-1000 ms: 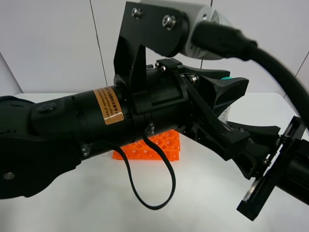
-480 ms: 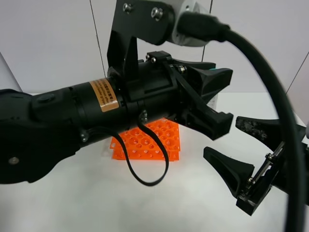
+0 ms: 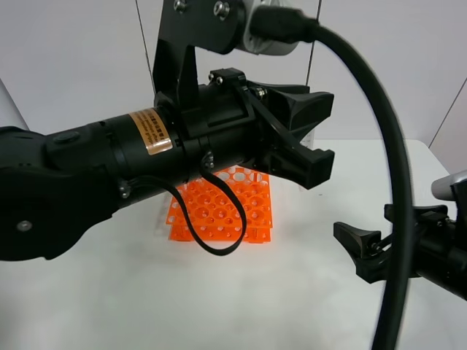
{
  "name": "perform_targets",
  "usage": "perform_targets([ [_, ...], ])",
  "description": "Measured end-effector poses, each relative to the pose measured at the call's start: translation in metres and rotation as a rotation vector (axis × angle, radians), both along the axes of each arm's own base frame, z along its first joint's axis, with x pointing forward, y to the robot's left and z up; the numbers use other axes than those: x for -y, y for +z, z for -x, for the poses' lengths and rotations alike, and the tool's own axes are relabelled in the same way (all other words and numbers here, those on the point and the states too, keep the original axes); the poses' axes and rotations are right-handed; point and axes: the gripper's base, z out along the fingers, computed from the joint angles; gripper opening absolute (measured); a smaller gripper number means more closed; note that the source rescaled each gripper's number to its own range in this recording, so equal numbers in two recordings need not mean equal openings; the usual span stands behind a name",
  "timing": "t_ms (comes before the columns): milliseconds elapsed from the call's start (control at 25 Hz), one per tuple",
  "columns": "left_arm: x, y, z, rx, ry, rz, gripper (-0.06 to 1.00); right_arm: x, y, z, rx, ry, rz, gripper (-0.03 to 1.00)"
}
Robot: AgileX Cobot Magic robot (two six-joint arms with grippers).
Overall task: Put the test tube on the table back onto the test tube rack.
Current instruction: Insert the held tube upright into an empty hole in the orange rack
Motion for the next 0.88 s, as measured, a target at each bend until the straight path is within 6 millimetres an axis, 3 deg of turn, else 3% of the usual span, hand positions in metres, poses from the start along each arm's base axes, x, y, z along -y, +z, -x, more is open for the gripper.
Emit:
perform_targets([
  [160,0.000,0.000,0.000,-0.001,0.000,-0.001,0.00,0.004,-0.019,-0.017,-0.181,-0.074,0.033,1.00],
  [320,0.000,-0.002,0.000,-0.014,-0.004,-0.018,0.00,0.006,-0.015,-0.041,-0.290,-0.095,0.041,1.00],
  [440,0.000,-0.002,0.000,-0.017,-0.005,-0.023,0.00,0.012,0.002,-0.061,-0.296,-0.088,0.068,0.99],
  [560,0.000,-0.002,0.000,-0.017,-0.005,-0.024,0.00,0.033,0.028,-0.081,-0.280,-0.146,0.087,0.97],
  [600,0.000,-0.002,0.000,-0.017,-0.005,-0.024,0.00,0.033,0.028,-0.081,-0.280,-0.146,0.087,0.97],
  [640,0.000,-0.002,0.000,-0.014,-0.005,-0.025,0.00,0.052,0.047,-0.091,-0.286,-0.206,0.108,0.97],
  [880,0.000,-0.002,0.000,-0.002,-0.005,-0.034,0.00,0.112,0.081,-0.096,-0.558,-0.434,0.156,0.97],
])
